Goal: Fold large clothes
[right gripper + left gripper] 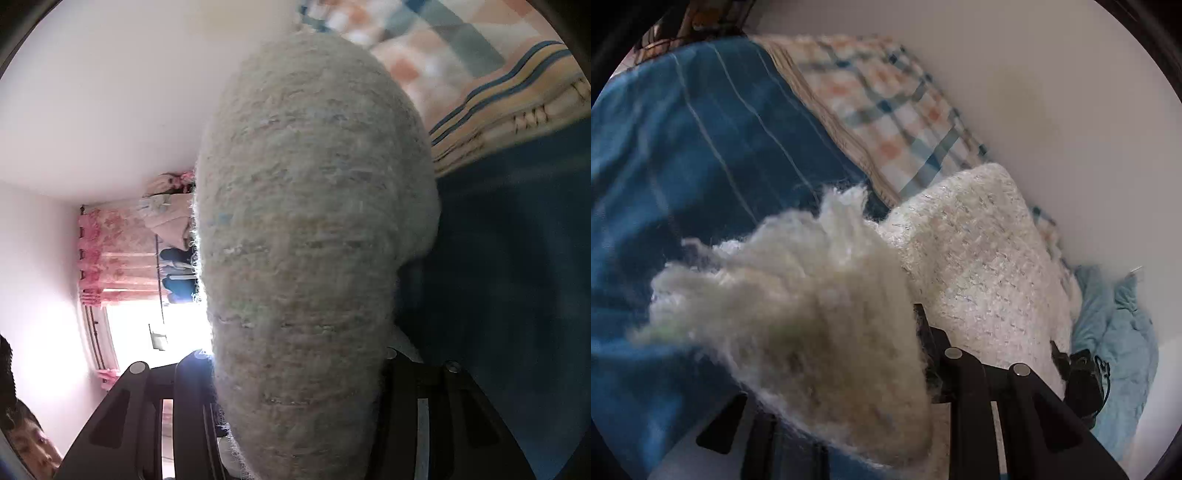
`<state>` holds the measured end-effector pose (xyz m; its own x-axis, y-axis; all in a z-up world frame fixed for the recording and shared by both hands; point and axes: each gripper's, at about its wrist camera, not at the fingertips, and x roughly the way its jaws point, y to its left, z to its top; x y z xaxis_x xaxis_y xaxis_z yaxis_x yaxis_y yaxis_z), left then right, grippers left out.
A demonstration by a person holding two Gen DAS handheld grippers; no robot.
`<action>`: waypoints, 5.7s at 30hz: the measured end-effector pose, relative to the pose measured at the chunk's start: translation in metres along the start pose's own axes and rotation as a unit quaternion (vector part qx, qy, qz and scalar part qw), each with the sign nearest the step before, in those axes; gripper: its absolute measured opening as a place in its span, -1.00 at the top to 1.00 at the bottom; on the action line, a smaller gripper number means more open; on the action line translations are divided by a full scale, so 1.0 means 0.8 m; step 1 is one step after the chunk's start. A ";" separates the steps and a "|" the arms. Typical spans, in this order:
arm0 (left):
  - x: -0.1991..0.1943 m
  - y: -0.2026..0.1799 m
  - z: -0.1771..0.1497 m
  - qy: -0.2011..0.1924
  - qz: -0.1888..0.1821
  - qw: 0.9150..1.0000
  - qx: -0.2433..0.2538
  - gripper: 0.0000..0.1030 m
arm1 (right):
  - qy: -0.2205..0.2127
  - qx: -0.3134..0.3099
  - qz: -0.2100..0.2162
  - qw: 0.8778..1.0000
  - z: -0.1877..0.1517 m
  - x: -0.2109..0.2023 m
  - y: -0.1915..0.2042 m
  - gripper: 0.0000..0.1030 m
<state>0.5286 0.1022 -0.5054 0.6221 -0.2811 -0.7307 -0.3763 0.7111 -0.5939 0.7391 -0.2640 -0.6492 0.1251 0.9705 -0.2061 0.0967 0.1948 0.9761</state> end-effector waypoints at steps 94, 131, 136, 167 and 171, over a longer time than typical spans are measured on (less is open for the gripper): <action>-0.790 -0.275 -0.230 -0.131 0.130 0.924 0.335 -0.93 | -0.329 -0.296 -0.589 0.676 -0.966 -0.213 0.866 -0.93; -0.814 -0.283 -0.229 -0.140 0.123 0.923 0.337 -0.94 | -0.324 -0.311 -0.577 0.682 -0.963 -0.215 0.874 -0.95; -0.814 -0.284 -0.228 -0.141 0.122 0.923 0.336 -0.94 | -0.325 -0.313 -0.577 0.681 -0.962 -0.216 0.875 -0.95; -0.824 -0.283 -0.224 -0.142 0.121 0.923 0.337 -0.94 | -0.331 -0.313 -0.578 0.678 -0.970 -0.219 0.879 -0.95; -0.824 -0.281 -0.226 -0.143 0.121 0.923 0.336 -0.94 | -0.331 -0.313 -0.578 0.677 -0.971 -0.218 0.878 -0.95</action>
<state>0.0792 0.0108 0.0490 0.7683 0.0517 -0.6380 -0.0772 0.9969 -0.0122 0.0181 -0.1864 0.1262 0.7581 -0.1176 -0.6415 0.0965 0.9930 -0.0681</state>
